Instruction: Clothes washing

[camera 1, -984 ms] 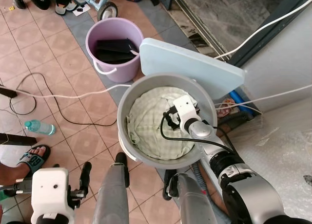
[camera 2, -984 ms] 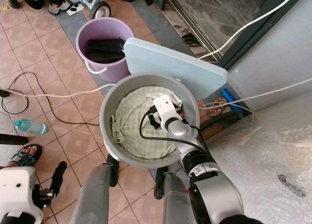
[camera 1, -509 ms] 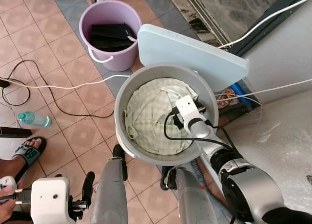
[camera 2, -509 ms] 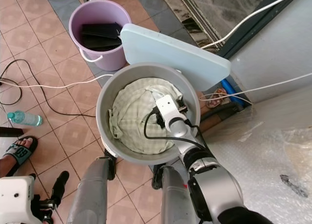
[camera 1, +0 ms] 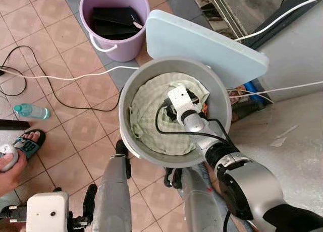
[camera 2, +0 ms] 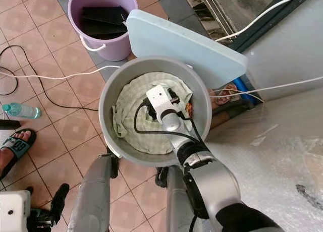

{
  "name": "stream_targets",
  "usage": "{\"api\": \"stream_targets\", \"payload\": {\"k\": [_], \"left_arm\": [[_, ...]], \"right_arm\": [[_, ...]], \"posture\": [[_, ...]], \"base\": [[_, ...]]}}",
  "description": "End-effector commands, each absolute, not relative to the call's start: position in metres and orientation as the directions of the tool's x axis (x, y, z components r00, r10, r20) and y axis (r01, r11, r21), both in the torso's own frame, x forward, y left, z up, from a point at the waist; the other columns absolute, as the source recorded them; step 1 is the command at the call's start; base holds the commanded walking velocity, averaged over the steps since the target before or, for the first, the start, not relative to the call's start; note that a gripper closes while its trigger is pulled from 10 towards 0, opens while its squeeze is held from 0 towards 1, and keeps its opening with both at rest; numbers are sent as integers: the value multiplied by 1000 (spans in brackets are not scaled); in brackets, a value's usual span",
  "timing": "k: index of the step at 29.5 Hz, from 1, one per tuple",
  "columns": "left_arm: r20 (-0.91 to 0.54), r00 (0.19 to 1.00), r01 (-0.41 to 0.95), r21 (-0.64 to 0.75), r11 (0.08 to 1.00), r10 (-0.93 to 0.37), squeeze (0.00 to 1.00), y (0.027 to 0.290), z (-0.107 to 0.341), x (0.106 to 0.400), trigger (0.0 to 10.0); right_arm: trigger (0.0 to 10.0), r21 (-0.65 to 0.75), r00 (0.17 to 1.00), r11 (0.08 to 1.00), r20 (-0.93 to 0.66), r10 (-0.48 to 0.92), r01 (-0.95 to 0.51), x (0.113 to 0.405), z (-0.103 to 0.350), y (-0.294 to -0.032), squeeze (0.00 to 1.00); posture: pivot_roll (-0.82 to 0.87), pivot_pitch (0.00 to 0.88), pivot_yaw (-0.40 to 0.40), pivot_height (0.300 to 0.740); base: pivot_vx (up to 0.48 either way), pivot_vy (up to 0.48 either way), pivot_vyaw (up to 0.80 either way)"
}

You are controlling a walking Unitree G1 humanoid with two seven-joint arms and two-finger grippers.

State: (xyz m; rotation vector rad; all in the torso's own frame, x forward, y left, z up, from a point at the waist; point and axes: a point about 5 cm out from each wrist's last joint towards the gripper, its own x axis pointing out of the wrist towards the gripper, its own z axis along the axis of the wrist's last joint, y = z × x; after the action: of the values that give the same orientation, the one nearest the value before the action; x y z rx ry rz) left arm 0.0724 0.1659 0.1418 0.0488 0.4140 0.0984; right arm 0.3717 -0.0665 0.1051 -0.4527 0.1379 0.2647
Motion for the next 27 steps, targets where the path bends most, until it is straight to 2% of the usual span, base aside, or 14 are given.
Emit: {"api": "stream_targets", "payload": {"k": [1, 6, 10, 12, 13, 14, 23, 24, 25, 27], "left_arm": [[-426, 897, -97, 75, 993, 119, 0, 166, 139, 68, 10000], [-419, 900, -101, 74, 992, 122, 0, 165, 140, 72, 10000], [-419, 898, -109, 74, 991, 130, 0, 165, 140, 71, 10000], [-420, 898, -110, 74, 991, 131, 0, 165, 139, 71, 10000], [-420, 898, -111, 74, 991, 132, 0, 164, 139, 71, 10000], [-420, 898, -113, 73, 991, 133, 0, 164, 139, 72, 10000], [-437, 893, -96, 59, 994, 112, 0, 162, 137, 74, 10000], [-437, 892, -97, 57, 994, 112, 0, 162, 137, 74, 10000], [-438, 892, -97, 56, 994, 112, 0, 162, 137, 74, 10000], [-438, 892, -98, 55, 994, 112, 0, 162, 137, 74, 10000]], "right_arm": [[0, -395, 942, 866, -258, 215, -306, 364, 89, -66, 0], [0, -379, 918, 854, -312, 243, -355, 359, 83, -54, 0], [0, -447, 900, 803, -366, 238, -394, 353, 72, -53, 0], [353, -462, 893, 787, -381, 239, -408, 351, 69, -54, 0], [8745, -473, 888, 776, -393, 239, -418, 350, 66, -54, 0], [10000, -451, 857, 765, -448, 252, -461, 344, 57, -55, 0], [10000, -390, 778, 734, -556, 293, -556, 324, 29, -63, 0], [8431, -393, 777, 732, -558, 291, -556, 323, 27, -64, 0], [0, -394, 777, 732, -560, 289, -556, 322, 26, -65, 0], [0, -389, 774, 734, -562, 290, -557, 320, 23, -65, 0]], "posture": [[422, 633, -101, 740], [438, 627, -113, 740], [445, 627, -115, 740], [449, 627, -115, 740], [449, 627, -115, 740], [445, 627, -118, 740], [412, 624, -127, 740], [412, 624, -127, 740], [412, 624, -127, 740], [412, 624, -127, 740]], "base": [[0, 0, 0], [0, 0, 0], [0, 0, 0], [0, 0, 0], [0, 0, 0], [0, 0, 0], [0, 0, 0], [0, 0, 0], [0, 0, 0], [0, 0, 0]]}}
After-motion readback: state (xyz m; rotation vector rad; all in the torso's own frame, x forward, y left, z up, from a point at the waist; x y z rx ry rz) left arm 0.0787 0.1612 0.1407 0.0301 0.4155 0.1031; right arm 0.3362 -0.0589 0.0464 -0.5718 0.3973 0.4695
